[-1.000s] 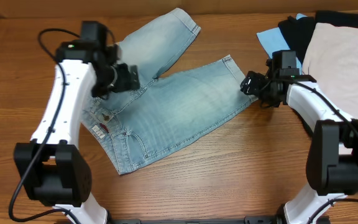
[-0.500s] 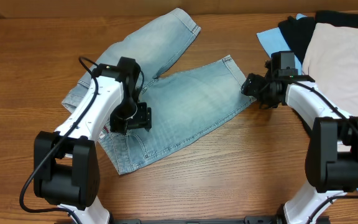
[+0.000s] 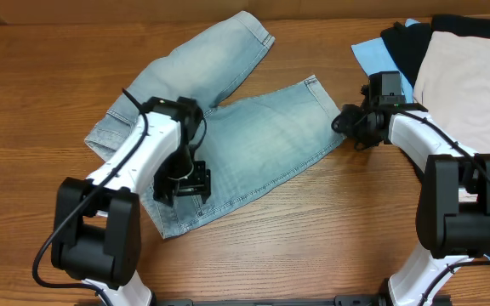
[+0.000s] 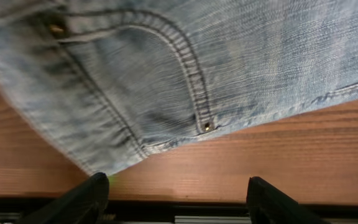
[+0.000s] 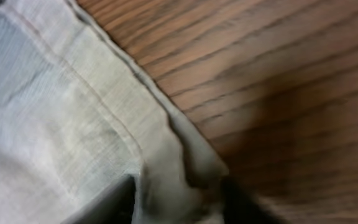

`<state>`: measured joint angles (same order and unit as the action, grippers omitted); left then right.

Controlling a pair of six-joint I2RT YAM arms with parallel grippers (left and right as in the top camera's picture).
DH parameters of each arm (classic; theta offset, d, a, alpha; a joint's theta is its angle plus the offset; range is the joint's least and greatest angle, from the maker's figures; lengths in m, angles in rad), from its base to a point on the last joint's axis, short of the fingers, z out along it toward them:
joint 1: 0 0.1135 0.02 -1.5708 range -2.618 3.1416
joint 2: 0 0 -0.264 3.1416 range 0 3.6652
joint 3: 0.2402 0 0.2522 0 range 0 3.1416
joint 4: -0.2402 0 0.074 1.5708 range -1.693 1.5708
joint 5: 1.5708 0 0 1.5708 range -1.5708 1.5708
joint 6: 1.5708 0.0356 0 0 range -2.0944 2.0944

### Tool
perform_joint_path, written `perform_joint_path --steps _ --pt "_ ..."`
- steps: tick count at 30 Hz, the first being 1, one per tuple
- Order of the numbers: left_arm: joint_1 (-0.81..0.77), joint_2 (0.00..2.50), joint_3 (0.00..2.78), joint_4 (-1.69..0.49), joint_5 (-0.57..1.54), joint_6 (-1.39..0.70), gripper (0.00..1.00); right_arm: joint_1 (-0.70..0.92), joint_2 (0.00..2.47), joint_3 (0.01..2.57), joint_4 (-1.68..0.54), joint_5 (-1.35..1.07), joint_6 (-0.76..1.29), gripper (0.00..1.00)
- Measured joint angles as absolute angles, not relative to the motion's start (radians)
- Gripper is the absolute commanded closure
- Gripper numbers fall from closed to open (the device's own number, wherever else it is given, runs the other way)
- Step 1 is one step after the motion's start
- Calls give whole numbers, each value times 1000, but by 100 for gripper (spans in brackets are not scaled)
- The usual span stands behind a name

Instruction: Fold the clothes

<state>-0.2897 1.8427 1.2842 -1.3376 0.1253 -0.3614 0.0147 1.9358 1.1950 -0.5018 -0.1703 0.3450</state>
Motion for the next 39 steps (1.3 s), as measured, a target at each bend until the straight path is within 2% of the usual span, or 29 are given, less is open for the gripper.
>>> perform_joint_path --steps 7,12,16,21,26,31,34,36,37,38,39 --pt "-300 1843 1254 -1268 113 -385 28 3 1935 1199 -636 -187 394 96" --pt "-279 1843 1253 -1237 81 -390 28 -85 1890 1200 -923 -245 448 96" --pt "-231 1843 1261 -1220 59 -390 29 -157 1748 1200 -1178 -254 461 96" --pt "-163 1843 1331 -1206 43 -382 29 -149 1623 1202 -1396 -241 442 96" --pt "-108 1843 1414 -1198 31 -364 26 -67 1590 1201 -1498 -221 432 94" --pt "-59 1843 1477 -1140 24 -353 13 -18 1562 1200 -1466 -155 466 78" --pt "-47 1843 1478 -1105 24 -341 11 -45 1559 1198 -1351 -106 498 69" --pt "-48 1843 1479 -1096 25 -340 11 -76 1559 1198 -1275 -94 508 44" --pt "-48 1843 1479 -1095 25 -339 11 -95 1559 1198 -1234 -88 509 38" --pt "-48 1843 1479 -1095 25 -336 11 -109 1559 1198 -1208 -86 519 36" --pt "-48 1843 1479 -1095 25 -333 11 -138 1559 1198 -1164 -81 518 28"
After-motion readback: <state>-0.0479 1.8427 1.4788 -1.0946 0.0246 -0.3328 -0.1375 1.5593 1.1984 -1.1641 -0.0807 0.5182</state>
